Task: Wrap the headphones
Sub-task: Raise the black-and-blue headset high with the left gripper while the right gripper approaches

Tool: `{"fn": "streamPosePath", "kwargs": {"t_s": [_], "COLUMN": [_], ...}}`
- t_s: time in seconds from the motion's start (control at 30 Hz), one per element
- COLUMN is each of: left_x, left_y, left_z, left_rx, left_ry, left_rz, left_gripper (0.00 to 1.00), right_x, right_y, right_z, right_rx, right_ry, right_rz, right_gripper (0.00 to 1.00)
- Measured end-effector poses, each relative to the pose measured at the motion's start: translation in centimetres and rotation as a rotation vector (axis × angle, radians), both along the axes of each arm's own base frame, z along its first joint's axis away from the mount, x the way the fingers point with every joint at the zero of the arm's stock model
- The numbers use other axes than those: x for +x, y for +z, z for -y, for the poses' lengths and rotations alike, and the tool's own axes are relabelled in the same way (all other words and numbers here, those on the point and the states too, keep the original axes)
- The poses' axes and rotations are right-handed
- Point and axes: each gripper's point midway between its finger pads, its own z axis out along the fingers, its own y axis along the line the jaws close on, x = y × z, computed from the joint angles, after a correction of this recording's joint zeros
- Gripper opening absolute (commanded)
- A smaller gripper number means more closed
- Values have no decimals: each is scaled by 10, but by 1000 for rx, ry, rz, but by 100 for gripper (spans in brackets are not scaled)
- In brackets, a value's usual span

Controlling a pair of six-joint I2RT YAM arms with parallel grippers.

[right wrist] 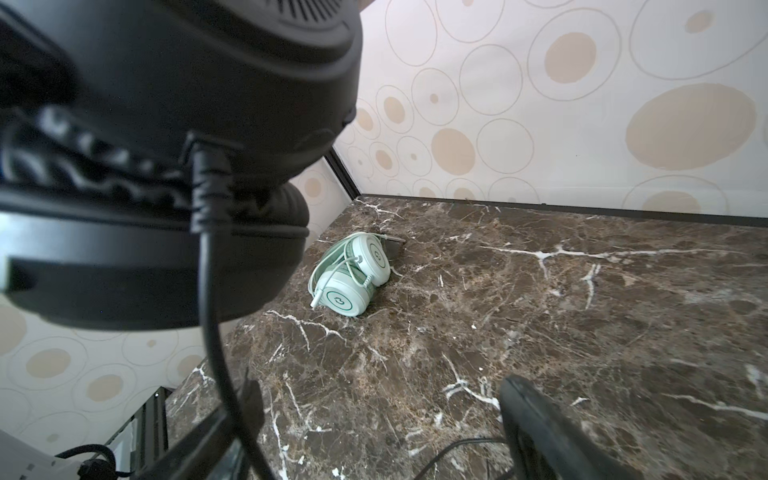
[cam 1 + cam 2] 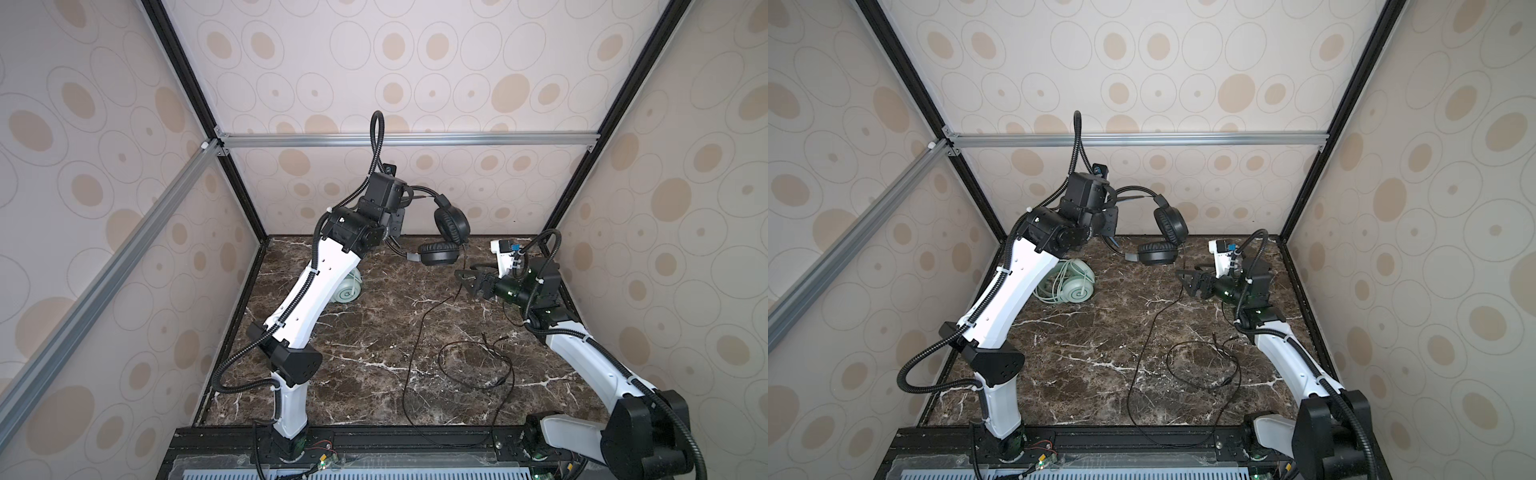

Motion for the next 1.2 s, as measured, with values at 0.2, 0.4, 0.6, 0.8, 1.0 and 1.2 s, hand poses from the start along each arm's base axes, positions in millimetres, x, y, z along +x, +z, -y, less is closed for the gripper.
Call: {"fn": "streamPosePath", "kwargs": {"t_s": [0.2, 0.4, 0.6, 0.8, 1.0, 1.2], "left_x": [-4, -8, -13, -15, -11, -8], "left_y": [6, 15, 29, 40, 39, 34], "left_z": [0, 0, 0, -5, -11, -18], "left_rx": [-16, -40, -75, -108, -137, -162], "left_ry": [-13, -29, -48, -56, -51, -36], "left_rz": [8, 23, 53, 75, 70, 58], "left_gripper": [0, 0, 0, 0, 0, 0], "right_x": [12, 15, 13, 15, 18, 20], "right_y": [-8, -10, -9, -5, 1, -3], "right_z": [-8, -21, -37, -41, -40, -39], "right_rx": [26, 37, 40, 57, 70, 55], "right_ry": [38, 71, 111, 113, 105, 93], "right_rz": [-18, -6, 11, 33, 53, 55], "right_gripper": [90, 90, 89, 78, 55, 29]}}
